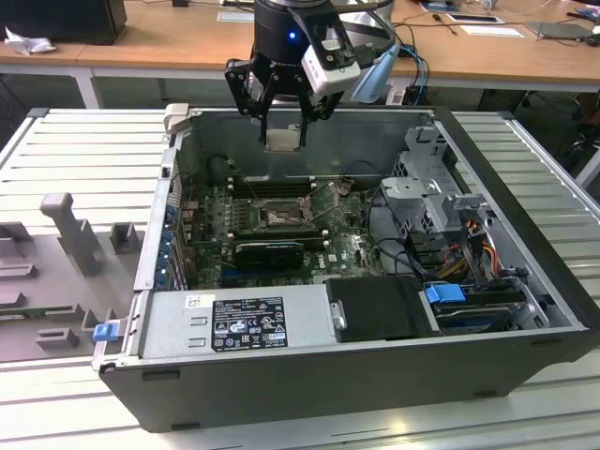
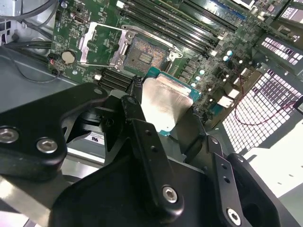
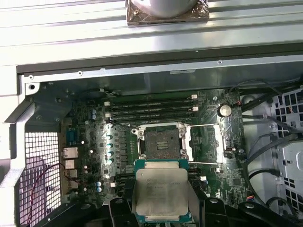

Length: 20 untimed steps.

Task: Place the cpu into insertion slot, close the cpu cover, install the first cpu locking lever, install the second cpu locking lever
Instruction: 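Place the cpu into insertion slot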

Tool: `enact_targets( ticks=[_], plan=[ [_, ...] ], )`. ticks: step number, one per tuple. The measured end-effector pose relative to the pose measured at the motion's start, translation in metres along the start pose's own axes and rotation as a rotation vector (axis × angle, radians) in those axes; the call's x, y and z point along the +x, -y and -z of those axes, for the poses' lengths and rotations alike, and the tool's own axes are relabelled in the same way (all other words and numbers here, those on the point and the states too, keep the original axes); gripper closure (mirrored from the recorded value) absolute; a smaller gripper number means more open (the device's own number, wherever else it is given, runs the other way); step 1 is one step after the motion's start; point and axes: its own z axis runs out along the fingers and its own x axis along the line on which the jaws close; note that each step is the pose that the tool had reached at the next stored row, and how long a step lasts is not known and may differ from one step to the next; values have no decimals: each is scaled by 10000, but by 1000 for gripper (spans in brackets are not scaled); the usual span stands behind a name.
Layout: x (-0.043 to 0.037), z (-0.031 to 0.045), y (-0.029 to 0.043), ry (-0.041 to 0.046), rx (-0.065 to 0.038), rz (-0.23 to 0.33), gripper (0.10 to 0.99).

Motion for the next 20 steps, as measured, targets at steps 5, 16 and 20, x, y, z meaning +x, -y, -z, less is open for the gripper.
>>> enact_targets(
  ticks=[5, 16, 20],
  plan=[
    [0, 0, 0, 15, -3, -165, 557],
    [0, 0, 0, 34, -7, -380, 557],
    [0, 0, 0, 44, -9, -484, 557]
  ],
)
